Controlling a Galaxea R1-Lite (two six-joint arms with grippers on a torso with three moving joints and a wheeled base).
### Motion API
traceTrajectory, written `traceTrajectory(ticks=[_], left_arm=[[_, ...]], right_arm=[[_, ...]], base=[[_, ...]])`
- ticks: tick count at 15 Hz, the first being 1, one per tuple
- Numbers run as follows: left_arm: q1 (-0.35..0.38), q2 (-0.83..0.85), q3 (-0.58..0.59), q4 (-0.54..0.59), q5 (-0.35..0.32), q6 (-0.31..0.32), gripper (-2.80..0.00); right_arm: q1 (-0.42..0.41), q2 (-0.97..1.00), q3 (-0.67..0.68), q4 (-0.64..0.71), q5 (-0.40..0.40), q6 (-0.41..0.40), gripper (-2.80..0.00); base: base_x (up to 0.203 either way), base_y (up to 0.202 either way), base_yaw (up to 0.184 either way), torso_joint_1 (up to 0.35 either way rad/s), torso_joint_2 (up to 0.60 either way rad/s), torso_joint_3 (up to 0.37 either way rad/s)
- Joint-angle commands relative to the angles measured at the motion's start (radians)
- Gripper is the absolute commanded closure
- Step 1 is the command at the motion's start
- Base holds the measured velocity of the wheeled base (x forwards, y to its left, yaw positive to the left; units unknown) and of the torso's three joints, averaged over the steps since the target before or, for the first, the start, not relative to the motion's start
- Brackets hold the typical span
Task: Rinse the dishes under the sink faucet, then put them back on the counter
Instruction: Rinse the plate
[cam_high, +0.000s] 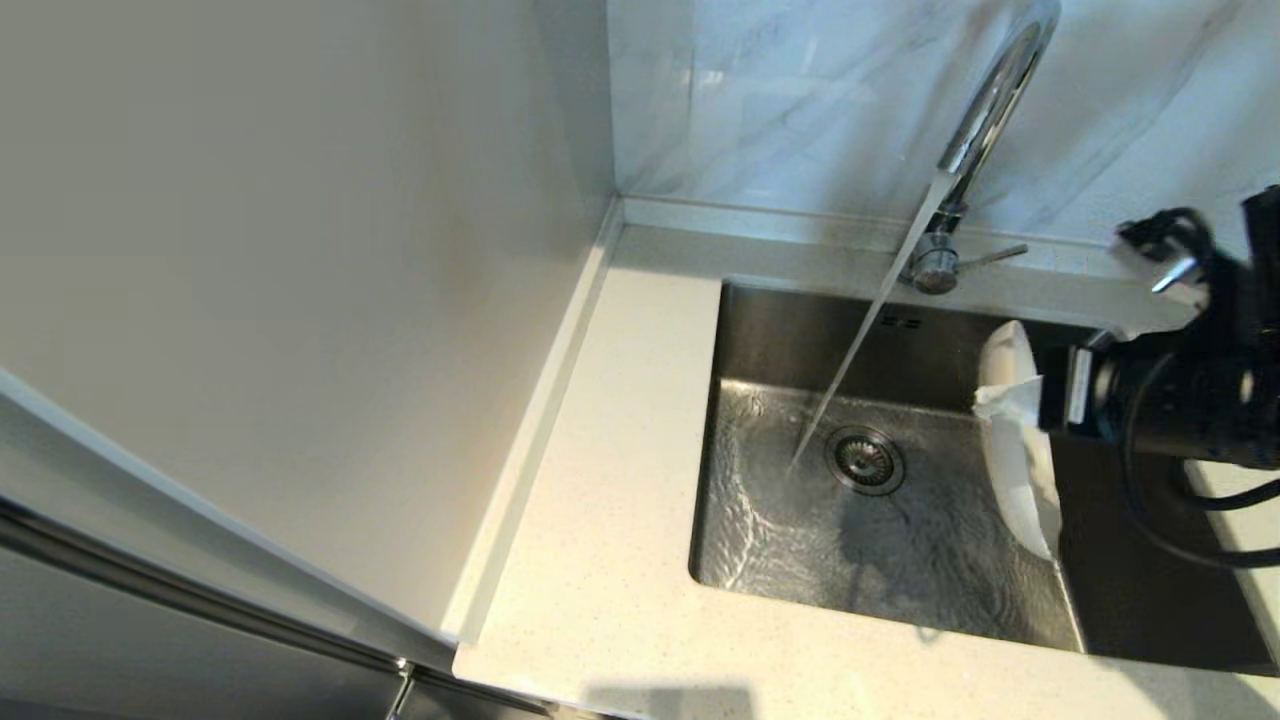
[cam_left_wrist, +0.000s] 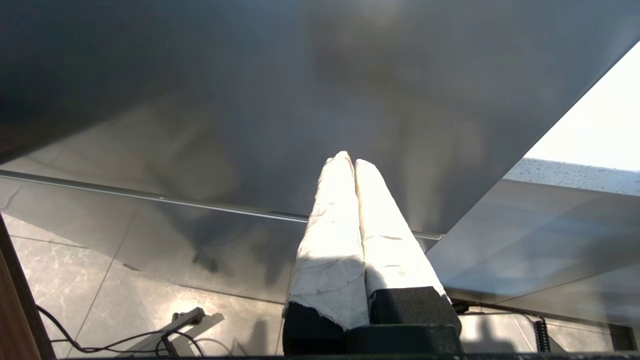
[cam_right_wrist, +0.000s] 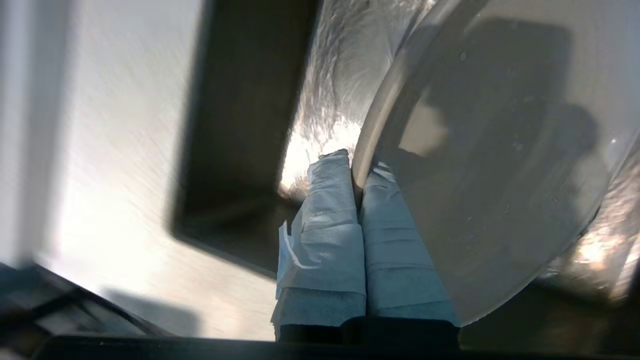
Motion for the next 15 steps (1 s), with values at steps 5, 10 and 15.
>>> traceTrajectory(ticks=[5,10,15], left_arm=[[0.000,0.000,0.000,0.000,0.000,0.000,0.00],[0.000,0.000,0.000,0.000,0.000,0.000,0.00],[0.000,0.000,0.000,0.000,0.000,0.000,0.00]], right_arm=[[-0.254,-0.297,-0.063,-0.045,0.312,0.585,0.00],[-0.394,-0.351,0.047,-0.270,0.555,0.910,0.00],[-0.399,-0.306,0.461,-0.484,0.596,0.723,0.00]], base=[[0.000,0.000,0.000,0.000,0.00,0.000],[0.000,0.000,0.000,0.000,0.00,0.000],[0.000,0.000,0.000,0.000,0.00,0.000]])
